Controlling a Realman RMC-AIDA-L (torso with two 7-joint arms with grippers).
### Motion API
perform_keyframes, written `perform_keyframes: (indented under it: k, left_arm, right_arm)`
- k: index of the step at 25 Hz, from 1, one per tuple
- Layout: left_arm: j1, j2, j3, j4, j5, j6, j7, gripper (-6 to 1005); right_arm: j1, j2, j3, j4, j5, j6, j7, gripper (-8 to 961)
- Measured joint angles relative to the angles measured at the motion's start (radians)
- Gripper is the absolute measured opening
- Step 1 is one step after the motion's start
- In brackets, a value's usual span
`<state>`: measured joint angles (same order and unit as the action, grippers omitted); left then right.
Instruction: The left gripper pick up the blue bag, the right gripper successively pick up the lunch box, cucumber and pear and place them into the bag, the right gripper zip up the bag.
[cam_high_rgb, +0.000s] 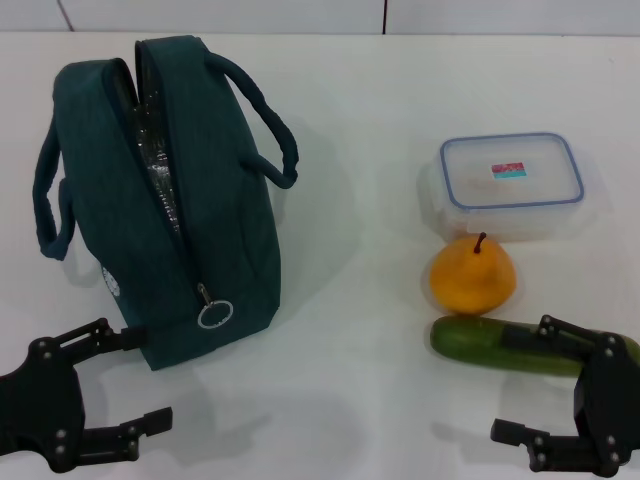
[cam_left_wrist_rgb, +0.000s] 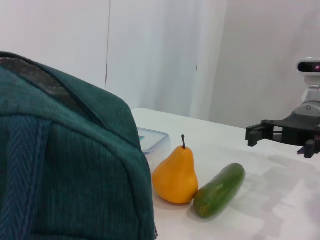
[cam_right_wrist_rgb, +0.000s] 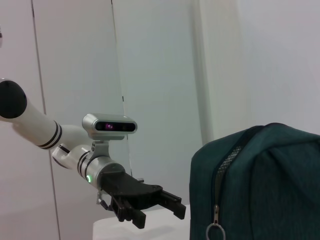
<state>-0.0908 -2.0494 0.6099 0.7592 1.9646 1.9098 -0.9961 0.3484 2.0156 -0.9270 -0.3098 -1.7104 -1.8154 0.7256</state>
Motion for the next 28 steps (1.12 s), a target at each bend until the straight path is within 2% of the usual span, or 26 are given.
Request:
perform_keyframes:
  k: [11,15,18,20,24,28]
  left_arm:
    - [0.000,0.001,-0.001,0.000,0.000,0.003,-0.008,891]
    - [-0.008,0.009,-0.043,0.000,-0.042,0.058,-0.178,891]
    - [-0.038,0.036,-0.103,-0.002,-0.076,0.082,-0.436,890]
    - [-0.068,0.062,-0.128,-0.004,-0.079,0.081,-0.588,890]
    - [-0.118,0.120,-0.144,-0.008,-0.072,0.079,-0.797,890]
    - [-0.162,0.158,-0.192,0.014,-0.075,0.074,-0.959,890]
  right_arm:
    - [-0.005,-0.002,0.004,0.000,0.000,0.005,0.000,856]
    - [-0.008,-0.002,0.006,0.000,0.018,0.004,0.003,856]
    - [-0.009,-0.003,0.007,0.000,0.039,-0.006,0.010,856]
    - [-0.008,-0.003,0.007,0.000,0.041,-0.009,0.013,856]
    - [-0.007,-0.003,0.007,0.000,0.041,-0.013,0.014,856]
    - [-0.008,-0.003,0.007,0.000,0.042,-0.019,0.014,856]
